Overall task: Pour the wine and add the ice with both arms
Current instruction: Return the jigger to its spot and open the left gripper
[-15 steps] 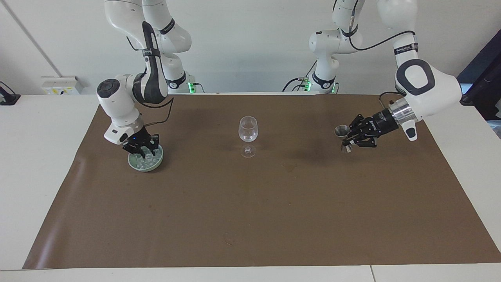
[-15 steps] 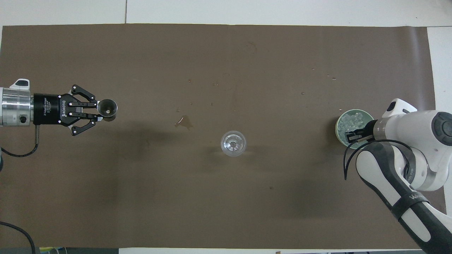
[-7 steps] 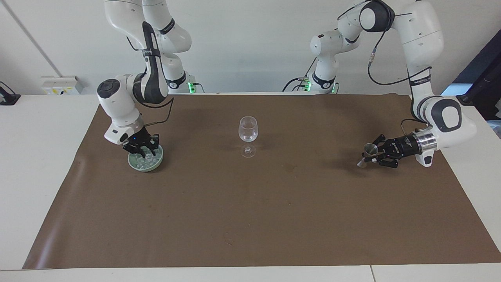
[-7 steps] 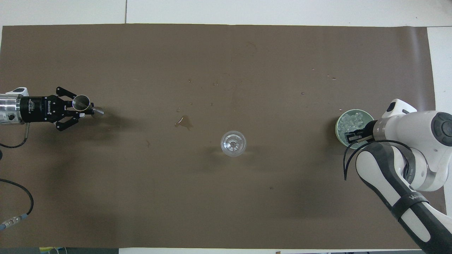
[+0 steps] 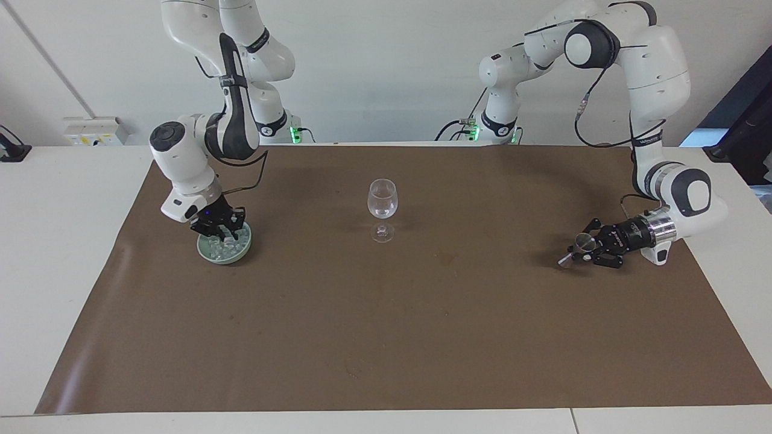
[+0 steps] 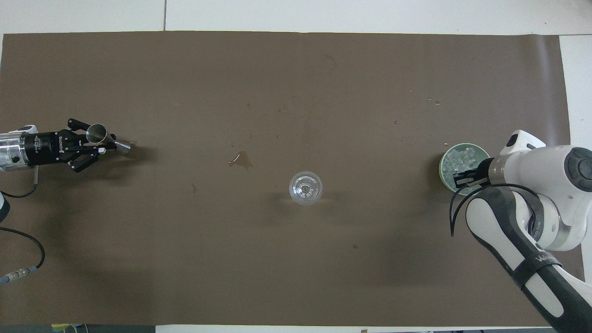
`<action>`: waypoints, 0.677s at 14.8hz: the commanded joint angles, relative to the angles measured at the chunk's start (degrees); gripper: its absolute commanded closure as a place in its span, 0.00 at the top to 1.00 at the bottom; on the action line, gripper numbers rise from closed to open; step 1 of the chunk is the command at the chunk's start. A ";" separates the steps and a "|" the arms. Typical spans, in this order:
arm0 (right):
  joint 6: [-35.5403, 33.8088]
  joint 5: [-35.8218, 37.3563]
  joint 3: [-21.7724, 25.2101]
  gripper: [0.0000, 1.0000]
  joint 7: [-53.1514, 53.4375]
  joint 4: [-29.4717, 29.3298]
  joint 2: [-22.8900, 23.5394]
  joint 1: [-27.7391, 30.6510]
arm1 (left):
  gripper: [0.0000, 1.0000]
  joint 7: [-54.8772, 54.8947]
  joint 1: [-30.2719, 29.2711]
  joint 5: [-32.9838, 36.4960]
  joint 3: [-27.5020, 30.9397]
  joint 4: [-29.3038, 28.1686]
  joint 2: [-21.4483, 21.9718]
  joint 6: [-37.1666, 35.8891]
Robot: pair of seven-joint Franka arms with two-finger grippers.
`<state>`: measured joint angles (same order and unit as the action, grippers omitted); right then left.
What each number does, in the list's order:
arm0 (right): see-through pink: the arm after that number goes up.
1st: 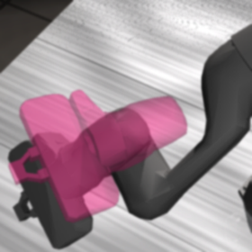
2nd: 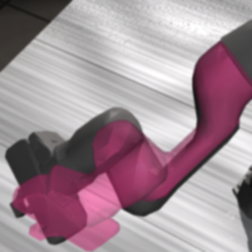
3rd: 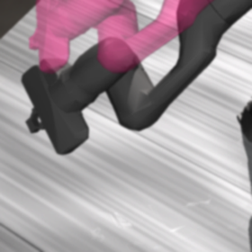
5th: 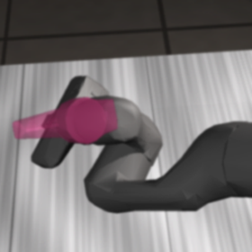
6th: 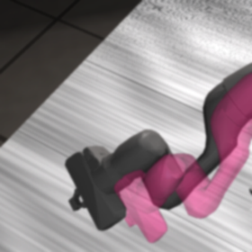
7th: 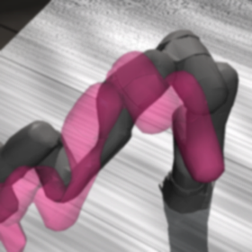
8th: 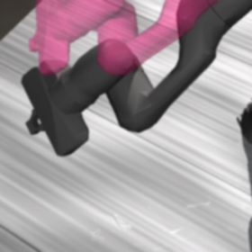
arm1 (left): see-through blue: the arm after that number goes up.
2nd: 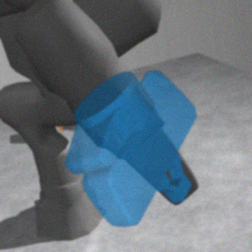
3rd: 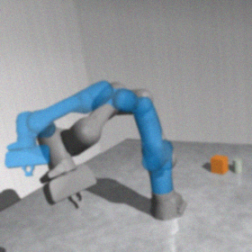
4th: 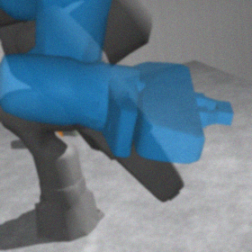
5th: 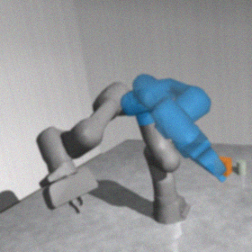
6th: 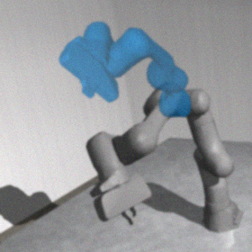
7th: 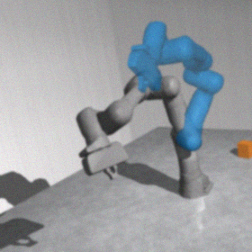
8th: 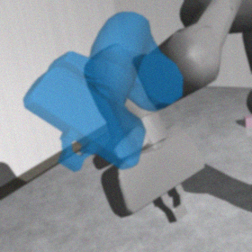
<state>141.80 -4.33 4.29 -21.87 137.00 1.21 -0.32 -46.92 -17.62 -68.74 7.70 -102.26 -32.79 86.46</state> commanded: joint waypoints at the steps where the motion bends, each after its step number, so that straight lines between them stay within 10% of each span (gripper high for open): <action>1: 1.11 -0.67 -0.24 0.14 -1.68 1.07 -0.69 0.50 | 0.00 1.38 -1.19 -1.31 -0.41 -2.05 0.45 -1.47; 8: -1.60 -0.67 -0.24 0.12 -1.24 -1.47 -0.60 0.32 | 0.08 7.98 -2.25 -1.48 -0.40 -6.81 2.12 -0.85; 9: -2.74 -0.67 -0.24 0.10 -1.24 -1.83 -0.86 0.32 | 0.65 7.90 -2.25 -1.48 -0.40 -6.81 2.12 -0.76; 10: -4.32 -0.67 -0.24 0.10 -1.24 -2.61 -1.21 0.32 | 1.00 7.81 -2.25 -1.48 -0.32 -6.55 2.12 -0.85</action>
<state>140.49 -4.33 4.28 -21.87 135.70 1.13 -0.33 -39.70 -19.25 -68.99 7.69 -107.17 -32.49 85.97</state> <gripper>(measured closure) 0.722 0.775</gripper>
